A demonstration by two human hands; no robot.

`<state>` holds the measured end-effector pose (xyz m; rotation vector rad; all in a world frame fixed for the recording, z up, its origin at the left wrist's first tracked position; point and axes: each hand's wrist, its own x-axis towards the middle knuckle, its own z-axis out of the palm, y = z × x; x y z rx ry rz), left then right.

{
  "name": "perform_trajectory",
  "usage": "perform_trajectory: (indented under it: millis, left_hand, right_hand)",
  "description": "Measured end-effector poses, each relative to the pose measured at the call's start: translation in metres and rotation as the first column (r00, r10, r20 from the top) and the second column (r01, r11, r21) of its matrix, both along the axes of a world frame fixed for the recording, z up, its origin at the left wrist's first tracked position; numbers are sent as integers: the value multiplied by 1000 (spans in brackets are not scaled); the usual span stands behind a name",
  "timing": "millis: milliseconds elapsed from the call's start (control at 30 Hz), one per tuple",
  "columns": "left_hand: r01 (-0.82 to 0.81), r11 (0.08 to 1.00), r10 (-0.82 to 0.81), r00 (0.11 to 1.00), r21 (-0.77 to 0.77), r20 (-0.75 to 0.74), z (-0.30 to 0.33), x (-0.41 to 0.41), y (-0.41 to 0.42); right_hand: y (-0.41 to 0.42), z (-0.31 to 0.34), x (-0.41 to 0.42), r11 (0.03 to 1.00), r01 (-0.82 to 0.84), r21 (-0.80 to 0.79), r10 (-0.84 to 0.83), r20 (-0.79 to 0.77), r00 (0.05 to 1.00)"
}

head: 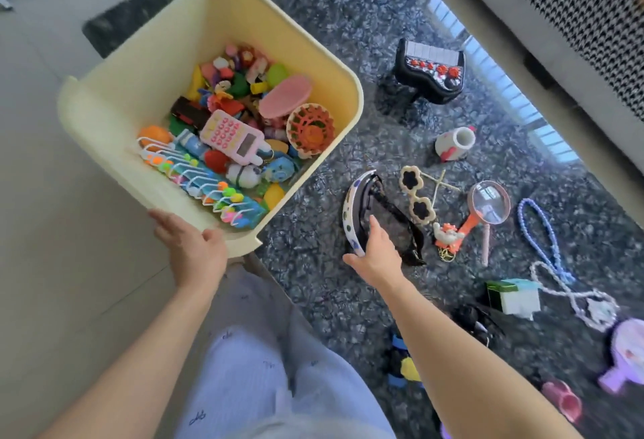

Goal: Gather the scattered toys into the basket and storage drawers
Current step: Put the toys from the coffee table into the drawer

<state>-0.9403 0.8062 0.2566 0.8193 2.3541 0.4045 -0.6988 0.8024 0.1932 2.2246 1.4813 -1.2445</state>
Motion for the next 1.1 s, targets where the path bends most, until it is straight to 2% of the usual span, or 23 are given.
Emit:
perform_trajectory:
  millis: [167,233,300,367,467,600,700,733,833,933,1033,1100]
  left_hand:
    - [5,999,-5,1000,35,13,-1,-12,-8]
    - [2,999,-3,1000,40,24,-1,-13,-8]
    - [16,999,-17,999,43,34,0,-17,-8]
    - [29,999,-30,999,18,44,0,-16,-7]
    - [36,999,-36,998,0,60,3,-24,-7]
    - [60,998,-61,995,15,74,4,-41,-6]
    - [93,995,-96,993,35,72,5,-52,-5]
    - [106,993,-109,991,46,74,5,-54,-5]
    - [113,993,-117,986,42,115,3,-61,-6]
    - [133,990,-139,980,55,141,0,-66,-7]
    - [160,986,-164,979,43,119,-2,-71,-8]
    - [173,985,-175,980,24,94,-2,-73,-8]
  right_hand:
    - [8,-15,-7,999,-51,8,49,134,990]
    - [13,-8,-8,1000,-7,21,4,122,992]
    - [14,8,-15,986,146,86,-149,29,988]
    - [6,34,-21,921,363,139,-345,-138,929]
    - [-8,77,-36,811,485,326,-413,-267,871]
    - [17,132,-63,670,348,656,-205,-287,936]
    - [54,164,-98,549,175,818,103,-274,956]
    - [66,167,-111,545,116,830,196,-261,945]
    - [92,151,-158,673,-114,730,377,-206,903]
    - [95,110,-192,800,-302,518,429,-141,892]
    - [88,71,-202,845,-448,291,488,-75,870]
    - [86,56,-202,838,-507,203,527,-59,847]
